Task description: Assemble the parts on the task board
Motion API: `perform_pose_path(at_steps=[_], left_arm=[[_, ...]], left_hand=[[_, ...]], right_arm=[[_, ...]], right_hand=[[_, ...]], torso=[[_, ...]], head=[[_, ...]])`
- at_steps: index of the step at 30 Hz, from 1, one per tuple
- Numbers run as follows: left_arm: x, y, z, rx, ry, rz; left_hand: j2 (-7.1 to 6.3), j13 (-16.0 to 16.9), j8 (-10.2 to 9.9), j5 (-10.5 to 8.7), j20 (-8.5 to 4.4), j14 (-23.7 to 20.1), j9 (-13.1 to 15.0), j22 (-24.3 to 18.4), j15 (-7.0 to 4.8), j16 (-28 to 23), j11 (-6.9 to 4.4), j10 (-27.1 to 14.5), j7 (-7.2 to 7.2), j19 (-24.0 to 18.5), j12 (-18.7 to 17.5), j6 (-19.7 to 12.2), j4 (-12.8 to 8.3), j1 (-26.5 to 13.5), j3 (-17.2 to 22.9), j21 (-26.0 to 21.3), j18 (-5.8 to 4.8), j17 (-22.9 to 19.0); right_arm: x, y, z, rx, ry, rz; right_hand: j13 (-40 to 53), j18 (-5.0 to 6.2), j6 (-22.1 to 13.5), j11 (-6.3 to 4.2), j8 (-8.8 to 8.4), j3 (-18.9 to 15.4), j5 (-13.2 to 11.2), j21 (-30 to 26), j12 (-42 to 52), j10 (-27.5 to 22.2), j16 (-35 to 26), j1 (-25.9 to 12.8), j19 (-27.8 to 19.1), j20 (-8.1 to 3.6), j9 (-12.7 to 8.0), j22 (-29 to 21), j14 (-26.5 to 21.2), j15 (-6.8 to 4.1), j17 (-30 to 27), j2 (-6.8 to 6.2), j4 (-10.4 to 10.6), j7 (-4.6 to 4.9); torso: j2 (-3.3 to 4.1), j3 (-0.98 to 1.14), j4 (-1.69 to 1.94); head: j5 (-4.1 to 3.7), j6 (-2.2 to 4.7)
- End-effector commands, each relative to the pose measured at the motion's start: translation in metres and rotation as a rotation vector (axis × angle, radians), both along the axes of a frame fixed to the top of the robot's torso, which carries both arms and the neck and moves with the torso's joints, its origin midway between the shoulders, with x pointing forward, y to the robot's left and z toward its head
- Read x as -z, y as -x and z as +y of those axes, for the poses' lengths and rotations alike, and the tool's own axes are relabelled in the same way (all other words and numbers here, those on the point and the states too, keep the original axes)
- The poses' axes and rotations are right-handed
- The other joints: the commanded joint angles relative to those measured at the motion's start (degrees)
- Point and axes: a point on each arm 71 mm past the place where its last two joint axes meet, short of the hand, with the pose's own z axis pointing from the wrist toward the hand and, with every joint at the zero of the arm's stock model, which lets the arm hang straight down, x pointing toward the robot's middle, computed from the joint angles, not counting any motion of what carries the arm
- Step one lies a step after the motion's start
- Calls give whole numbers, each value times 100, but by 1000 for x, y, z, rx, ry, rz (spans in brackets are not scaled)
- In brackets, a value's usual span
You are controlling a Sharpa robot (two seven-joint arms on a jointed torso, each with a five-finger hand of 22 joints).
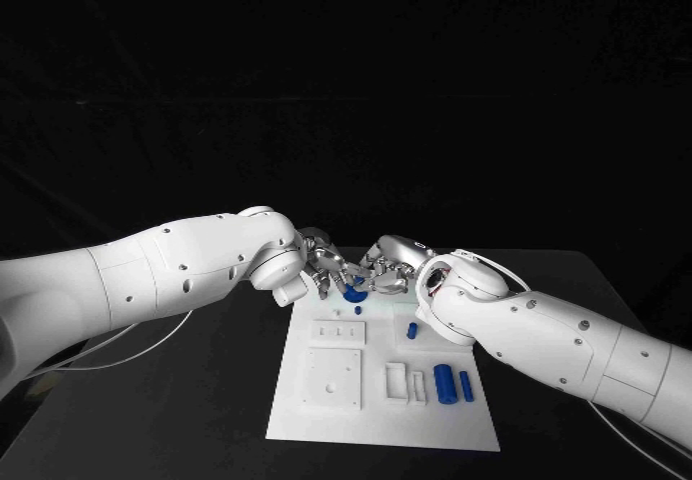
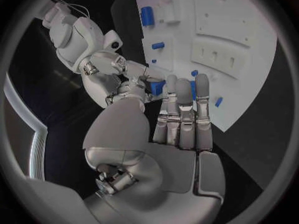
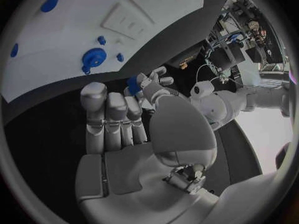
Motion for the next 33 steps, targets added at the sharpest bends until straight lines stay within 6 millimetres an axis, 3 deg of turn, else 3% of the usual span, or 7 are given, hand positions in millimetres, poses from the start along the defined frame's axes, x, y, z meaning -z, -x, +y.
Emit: perform_pose_path(at_steps=[1,6,14,19,26,33], left_arm=[[0,1,-3,16,-7,7],[0,1,-4,19,-6,6],[1,1,-6,27,-9,11],[5,2,-6,34,-16,20],[7,2,-7,43,-15,23],[7,2,-7,48,-5,22]], left_hand=[[100,-9,-29,28,2,-31,-20,16,5,27,-1,-23,6,-24,21,-34,-66,-15,-33,-41,-20,-12],[161,-11,-27,35,2,-29,-54,30,5,27,-2,-21,6,-22,22,-32,-107,-9,-66,-48,-20,-16],[477,-10,-28,92,-6,-24,-159,71,-3,46,-7,-12,5,-7,24,-38,-421,93,-265,-58,-22,-11],[659,-20,-30,417,-15,-26,-219,87,-13,53,-24,-8,-23,-13,10,-25,-577,341,-231,-58,-27,-9],[917,-56,-32,595,-24,-27,-359,114,-22,59,-34,5,-53,-23,-36,-29,-803,800,-89,-45,-30,-5],[1101,-100,-26,787,-32,-25,-467,153,-28,71,-39,40,-69,-41,-87,-22,-1010,994,36,-15,-26,6]], right_arm=[[0,2,3,-12,20,0],[0,2,4,-16,23,0],[0,3,5,-16,26,2],[1,2,5,-16,29,4],[3,1,5,-14,33,9],[6,1,4,-14,39,17]], right_hand=[[-5,8,3,-17,40,-5,20,-17,-30,-8,-29,4,305,-15,10,493,38,-8,6,-36,35,7],[-5,8,3,-17,40,-5,20,-17,-30,-8,-29,4,305,-15,10,493,38,-8,6,-36,35,7],[-2,7,2,-17,39,-7,27,-7,-24,-4,-30,1,307,-15,9,495,40,-8,10,-36,41,8],[-2,7,2,-17,39,-7,27,-7,-24,-4,-30,1,307,-15,9,495,40,-8,10,-36,41,8],[-4,7,0,-17,39,-12,38,-13,-25,-5,-33,-6,306,-15,9,494,42,-9,11,-43,51,7],[-4,7,0,-17,39,-12,38,-13,-25,-5,-33,-6,306,-15,9,494,42,-9,11,-43,51,7]], torso=[[2,3,1],[3,-1,-1],[5,2,3],[10,-5,-6],[9,0,1],[11,1,3]], head=[[3,3],[1,2],[1,2],[-9,-3],[-19,-12],[-22,-22]])
